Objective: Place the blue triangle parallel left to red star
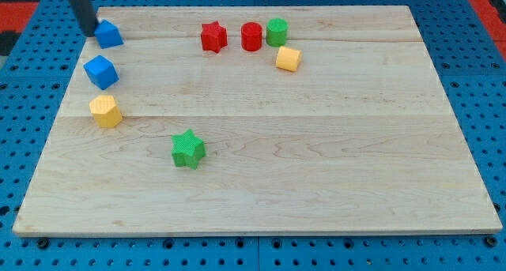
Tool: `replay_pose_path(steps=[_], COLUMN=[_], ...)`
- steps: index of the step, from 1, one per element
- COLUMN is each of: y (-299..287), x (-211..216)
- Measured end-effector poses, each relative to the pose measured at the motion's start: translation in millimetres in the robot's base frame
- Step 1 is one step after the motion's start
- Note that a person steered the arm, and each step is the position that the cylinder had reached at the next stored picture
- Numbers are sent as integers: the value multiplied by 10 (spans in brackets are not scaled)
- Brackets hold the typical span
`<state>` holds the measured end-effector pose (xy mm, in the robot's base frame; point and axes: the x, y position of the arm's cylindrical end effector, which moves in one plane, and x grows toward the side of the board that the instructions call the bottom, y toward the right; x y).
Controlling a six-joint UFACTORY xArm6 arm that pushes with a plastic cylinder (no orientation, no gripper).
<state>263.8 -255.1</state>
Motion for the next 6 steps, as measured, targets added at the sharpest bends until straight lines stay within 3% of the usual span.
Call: replay_pose_path(steps=[1, 2, 4, 5, 6], y=[350, 539, 704, 992, 1176], x=[27, 351, 577, 1006, 787])
